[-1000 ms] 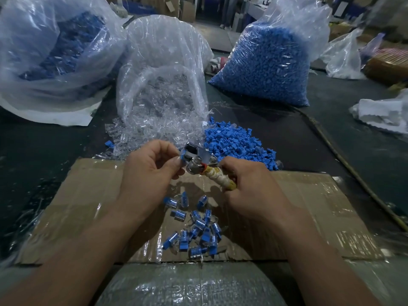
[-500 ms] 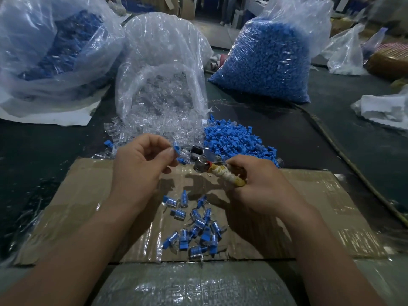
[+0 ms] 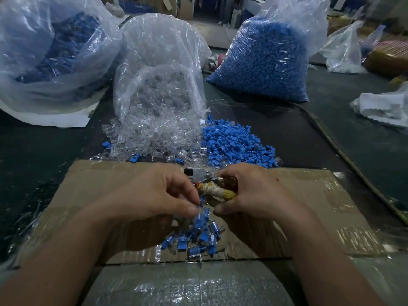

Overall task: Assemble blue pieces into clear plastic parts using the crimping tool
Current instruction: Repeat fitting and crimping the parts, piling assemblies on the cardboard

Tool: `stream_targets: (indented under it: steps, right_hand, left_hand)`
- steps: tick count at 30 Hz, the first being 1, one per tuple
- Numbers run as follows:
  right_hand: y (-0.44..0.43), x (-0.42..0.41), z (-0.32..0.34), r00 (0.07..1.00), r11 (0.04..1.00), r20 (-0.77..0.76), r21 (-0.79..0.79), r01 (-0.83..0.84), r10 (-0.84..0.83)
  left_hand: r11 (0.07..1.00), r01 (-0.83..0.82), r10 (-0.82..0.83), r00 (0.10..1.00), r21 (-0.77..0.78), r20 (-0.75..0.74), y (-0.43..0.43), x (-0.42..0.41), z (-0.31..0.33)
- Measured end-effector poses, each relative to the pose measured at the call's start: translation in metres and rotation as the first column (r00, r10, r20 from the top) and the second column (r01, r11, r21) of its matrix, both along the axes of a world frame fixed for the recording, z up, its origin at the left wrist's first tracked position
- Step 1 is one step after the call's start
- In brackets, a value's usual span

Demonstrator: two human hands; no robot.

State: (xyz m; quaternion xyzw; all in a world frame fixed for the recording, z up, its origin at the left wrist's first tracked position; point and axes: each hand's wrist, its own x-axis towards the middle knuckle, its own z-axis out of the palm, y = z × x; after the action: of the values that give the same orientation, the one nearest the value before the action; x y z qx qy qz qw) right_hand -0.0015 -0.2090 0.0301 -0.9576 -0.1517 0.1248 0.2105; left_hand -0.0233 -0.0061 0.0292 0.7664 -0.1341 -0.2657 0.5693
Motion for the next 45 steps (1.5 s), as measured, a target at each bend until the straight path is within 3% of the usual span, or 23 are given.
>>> stream_targets:
  steps: [3, 5, 6, 8, 10, 12, 17, 22, 25, 31, 39, 45]
  right_hand:
    - [0.001, 0.001, -0.002, 1.000, 0.998, 0.009, -0.055, -0.018, 0.018]
    - [0.001, 0.001, -0.002, 0.999, 0.996, -0.003, -0.081, -0.034, 0.034]
    - [0.000, 0.001, -0.003, 0.999, 0.994, -0.006, -0.100, -0.052, 0.051]
    - [-0.002, 0.001, -0.003, 0.996, 0.988, -0.013, -0.131, -0.086, 0.085]
    - [-0.004, 0.000, -0.002, 0.994, 0.984, -0.023, -0.139, -0.109, 0.107]
    - [-0.005, 0.000, -0.001, 0.992, 0.983, -0.030, -0.135, -0.122, 0.119]
    - [-0.009, 0.000, 0.004, 0.993, 0.994, -0.065, -0.054, -0.099, 0.095]
    - [-0.010, 0.001, 0.004, 0.997, 0.998, -0.046, 0.006, -0.063, 0.063]
    - [-0.009, 0.002, 0.004, 0.998, 0.998, -0.041, 0.048, -0.041, 0.043]
    - [-0.016, 0.007, 0.003, 0.996, 0.984, 0.081, 0.174, 0.032, -0.046]
    - [-0.032, 0.026, -0.008, 0.888, 0.924, 0.293, 0.260, 0.282, -0.354]
    - [-0.036, 0.038, -0.021, 0.868, 0.922, 0.310, 0.121, 0.368, -0.387]
  left_hand:
    - [1.000, -0.005, 0.005, 0.999, -0.005, 0.033, 0.002, 0.000, 0.001]
    - [0.983, -0.180, 0.182, 0.977, -0.024, 0.110, 0.003, 0.004, -0.002]
    - [0.948, -0.318, 0.317, 0.931, -0.025, 0.183, 0.004, 0.007, -0.006]
    - [0.793, -0.608, 0.563, 0.721, -0.020, 0.404, 0.006, 0.014, -0.016]
    - [0.641, -0.768, 0.648, 0.530, -0.016, 0.547, 0.011, 0.020, -0.022]
    - [0.589, -0.807, 0.621, 0.480, 0.035, 0.620, 0.016, 0.025, -0.026]
    - [0.630, -0.739, 0.363, 0.552, 0.239, 0.750, 0.020, 0.031, -0.032]
    - [0.589, -0.658, 0.223, 0.690, 0.469, 0.689, 0.019, 0.033, -0.035]
    - [0.582, -0.700, 0.282, 0.651, 0.414, 0.705, 0.017, 0.034, -0.033]
    - [0.621, -0.767, 0.440, 0.513, 0.162, 0.737, 0.014, 0.027, -0.029]
    - [0.696, -0.715, 0.475, 0.520, 0.058, 0.709, 0.005, 0.016, -0.019]
    - [0.752, -0.658, 0.486, 0.579, 0.023, 0.654, -0.005, 0.007, -0.018]
